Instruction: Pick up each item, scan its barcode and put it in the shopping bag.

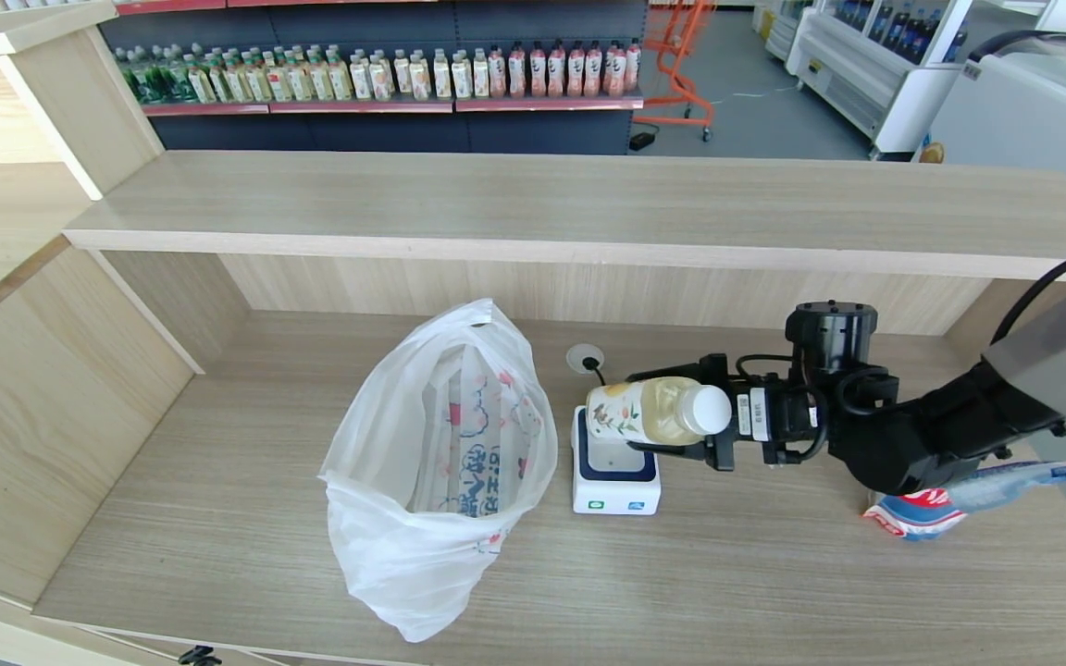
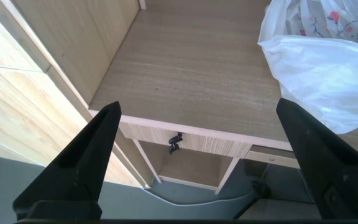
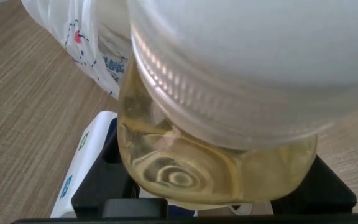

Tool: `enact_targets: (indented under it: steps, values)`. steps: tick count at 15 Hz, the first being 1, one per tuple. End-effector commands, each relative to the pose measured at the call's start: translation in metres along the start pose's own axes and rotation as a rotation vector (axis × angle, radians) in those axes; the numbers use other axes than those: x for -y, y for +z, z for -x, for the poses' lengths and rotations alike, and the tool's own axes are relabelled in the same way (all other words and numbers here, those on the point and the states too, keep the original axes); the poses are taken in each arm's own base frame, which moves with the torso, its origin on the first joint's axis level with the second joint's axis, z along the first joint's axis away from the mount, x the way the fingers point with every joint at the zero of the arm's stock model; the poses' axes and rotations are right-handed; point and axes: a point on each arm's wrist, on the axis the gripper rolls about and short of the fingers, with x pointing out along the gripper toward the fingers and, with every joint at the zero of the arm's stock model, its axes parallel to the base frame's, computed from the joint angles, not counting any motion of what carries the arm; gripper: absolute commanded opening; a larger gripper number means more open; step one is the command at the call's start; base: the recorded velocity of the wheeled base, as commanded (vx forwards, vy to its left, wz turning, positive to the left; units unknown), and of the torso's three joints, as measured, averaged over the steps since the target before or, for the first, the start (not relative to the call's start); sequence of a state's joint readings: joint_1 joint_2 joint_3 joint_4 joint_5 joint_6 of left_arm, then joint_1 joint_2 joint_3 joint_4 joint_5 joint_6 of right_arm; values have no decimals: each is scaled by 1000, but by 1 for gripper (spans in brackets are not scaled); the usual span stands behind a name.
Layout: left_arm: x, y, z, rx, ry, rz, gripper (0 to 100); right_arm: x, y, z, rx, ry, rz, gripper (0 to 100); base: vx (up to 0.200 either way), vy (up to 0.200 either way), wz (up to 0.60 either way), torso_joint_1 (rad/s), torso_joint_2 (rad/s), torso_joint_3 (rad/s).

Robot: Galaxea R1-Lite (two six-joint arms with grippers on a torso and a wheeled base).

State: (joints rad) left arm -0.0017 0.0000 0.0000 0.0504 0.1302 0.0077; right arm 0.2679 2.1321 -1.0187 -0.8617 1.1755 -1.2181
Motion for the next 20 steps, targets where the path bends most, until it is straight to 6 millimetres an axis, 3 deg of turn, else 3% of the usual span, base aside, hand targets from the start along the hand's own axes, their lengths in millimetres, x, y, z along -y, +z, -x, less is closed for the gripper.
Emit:
enact_targets:
  steps: [1, 5, 14, 18, 19, 20]
  values:
    - [0, 0, 0, -2, 0, 0, 100, -4, -8, 5, -20, -2, -21, 0, 0, 0, 0, 0, 0, 0]
    - [0, 0, 0, -2, 0, 0, 100, -7, -13, 4, -25, 0, -19, 0, 0, 0, 0, 0, 0, 0]
    - [0, 0, 0, -2, 0, 0, 100, 7, 7, 9, -16, -18, 14, 0, 0, 0, 0, 0, 0, 0]
    - [0, 0, 0, -2, 0, 0, 100, 56, 101, 33, 6, -141, -354, 0, 0, 0, 0, 0, 0, 0]
    - [0, 0, 0, -2, 0, 0, 100, 57, 119, 40, 4, -175, -499, 0, 0, 0, 0, 0, 0, 0]
    - [0, 0, 0, 0, 0, 0, 100, 56, 121, 42, 2, -182, -521, 0, 0, 0, 0, 0, 0, 0]
